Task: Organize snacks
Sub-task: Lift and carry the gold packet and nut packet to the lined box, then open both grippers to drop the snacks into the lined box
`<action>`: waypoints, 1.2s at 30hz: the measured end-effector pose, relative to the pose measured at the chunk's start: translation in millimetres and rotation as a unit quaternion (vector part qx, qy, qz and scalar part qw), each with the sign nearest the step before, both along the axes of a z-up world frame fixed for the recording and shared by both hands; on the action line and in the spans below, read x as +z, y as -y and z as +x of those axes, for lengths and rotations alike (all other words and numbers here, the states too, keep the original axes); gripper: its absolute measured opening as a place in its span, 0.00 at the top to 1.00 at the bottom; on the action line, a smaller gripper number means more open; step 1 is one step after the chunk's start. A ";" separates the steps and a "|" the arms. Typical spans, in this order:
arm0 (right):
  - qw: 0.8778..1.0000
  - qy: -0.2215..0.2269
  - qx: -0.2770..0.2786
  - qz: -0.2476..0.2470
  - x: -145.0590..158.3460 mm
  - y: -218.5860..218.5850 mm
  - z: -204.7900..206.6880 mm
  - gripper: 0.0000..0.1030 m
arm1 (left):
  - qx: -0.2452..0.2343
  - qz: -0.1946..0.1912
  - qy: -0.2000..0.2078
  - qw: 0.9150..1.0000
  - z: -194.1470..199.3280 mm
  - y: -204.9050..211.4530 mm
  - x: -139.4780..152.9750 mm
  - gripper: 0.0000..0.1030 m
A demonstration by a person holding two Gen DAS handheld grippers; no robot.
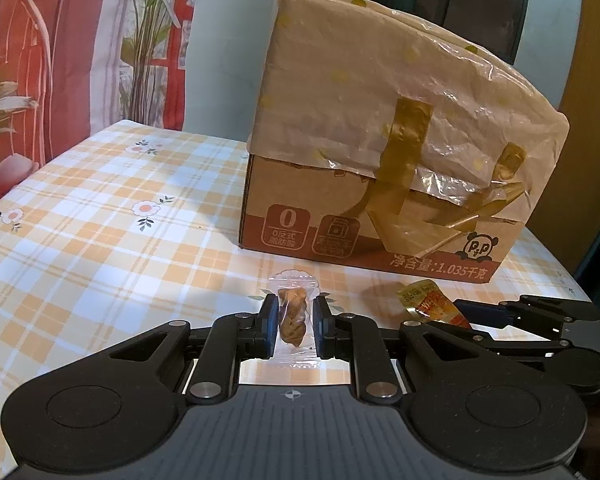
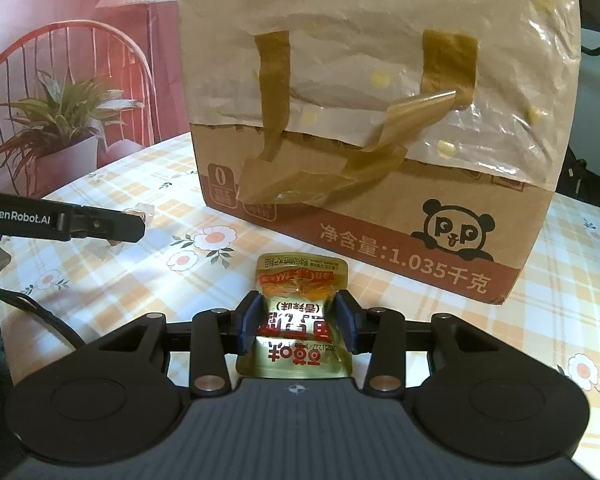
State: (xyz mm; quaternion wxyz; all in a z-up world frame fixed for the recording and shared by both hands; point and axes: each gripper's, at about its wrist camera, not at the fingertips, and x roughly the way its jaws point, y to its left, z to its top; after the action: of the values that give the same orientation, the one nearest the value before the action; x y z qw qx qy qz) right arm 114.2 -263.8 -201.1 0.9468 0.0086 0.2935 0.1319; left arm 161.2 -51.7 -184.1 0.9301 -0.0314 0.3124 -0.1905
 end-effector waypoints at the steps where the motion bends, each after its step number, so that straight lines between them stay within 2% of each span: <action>1: 1.000 0.001 0.001 0.000 0.3 -0.3 -0.7 0.59 | 0.000 0.001 0.000 1.000 -0.7 -0.2 0.4 0.82; 10: 1.000 0.009 -0.001 0.015 3.0 4.4 -7.5 0.59 | 0.001 0.009 0.009 1.000 -5.4 0.4 6.5 0.82; 15: 0.999 0.031 0.011 0.020 15.2 4.1 -18.2 0.58 | 0.002 0.001 0.046 0.999 -8.6 -3.2 32.1 0.82; 22: 0.992 0.111 0.018 0.050 77.9 14.9 -34.7 0.58 | -0.027 -0.038 0.124 0.991 -3.0 4.4 98.8 0.82; 26: 0.984 0.158 0.018 0.075 122.4 25.7 -31.0 0.58 | -0.046 -0.049 0.150 0.986 12.3 20.9 130.4 0.82; 31: 0.981 0.182 -0.008 0.071 162.2 41.5 -0.5 0.58 | -0.054 -0.049 0.155 0.985 49.3 51.1 153.7 0.81; 36: 0.983 0.168 -0.059 0.053 177.2 62.8 47.1 0.57 | -0.055 -0.029 0.138 0.988 93.0 79.5 160.0 0.81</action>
State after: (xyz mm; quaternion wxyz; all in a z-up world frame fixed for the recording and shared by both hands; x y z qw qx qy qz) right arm 161.3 -326.6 -23.9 0.9869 0.0538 0.1221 0.0912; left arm 254.2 -131.2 -24.1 0.9513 -0.0141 0.1764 -0.2524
